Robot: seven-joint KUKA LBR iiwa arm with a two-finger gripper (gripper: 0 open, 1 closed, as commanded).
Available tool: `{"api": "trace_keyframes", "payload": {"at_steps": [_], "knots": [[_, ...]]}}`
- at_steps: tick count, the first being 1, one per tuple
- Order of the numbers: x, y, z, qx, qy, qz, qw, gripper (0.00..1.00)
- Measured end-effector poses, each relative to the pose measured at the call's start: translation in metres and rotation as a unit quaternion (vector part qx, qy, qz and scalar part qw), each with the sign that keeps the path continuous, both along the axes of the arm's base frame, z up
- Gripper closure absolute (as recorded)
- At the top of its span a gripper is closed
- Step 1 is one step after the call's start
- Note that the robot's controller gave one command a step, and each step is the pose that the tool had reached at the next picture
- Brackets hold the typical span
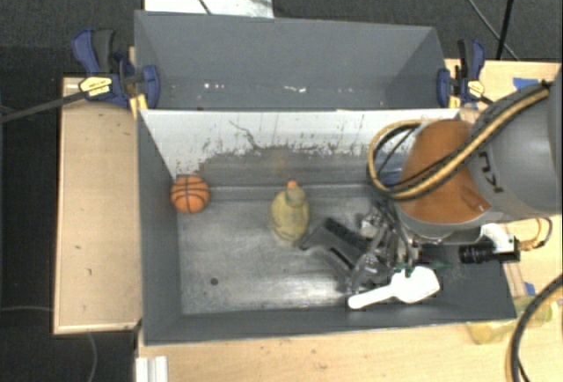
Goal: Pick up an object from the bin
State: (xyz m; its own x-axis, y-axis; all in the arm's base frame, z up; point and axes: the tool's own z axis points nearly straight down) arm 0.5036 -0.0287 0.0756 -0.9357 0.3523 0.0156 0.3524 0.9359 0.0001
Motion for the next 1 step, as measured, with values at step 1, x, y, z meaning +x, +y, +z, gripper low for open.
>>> {"api": "trace_keyframes", "payload": {"at_steps": [1], "knots": [[-0.0008,-0.0003,0.0035,-0.001,-0.0008,0.000,1.0000,1.00]]}}
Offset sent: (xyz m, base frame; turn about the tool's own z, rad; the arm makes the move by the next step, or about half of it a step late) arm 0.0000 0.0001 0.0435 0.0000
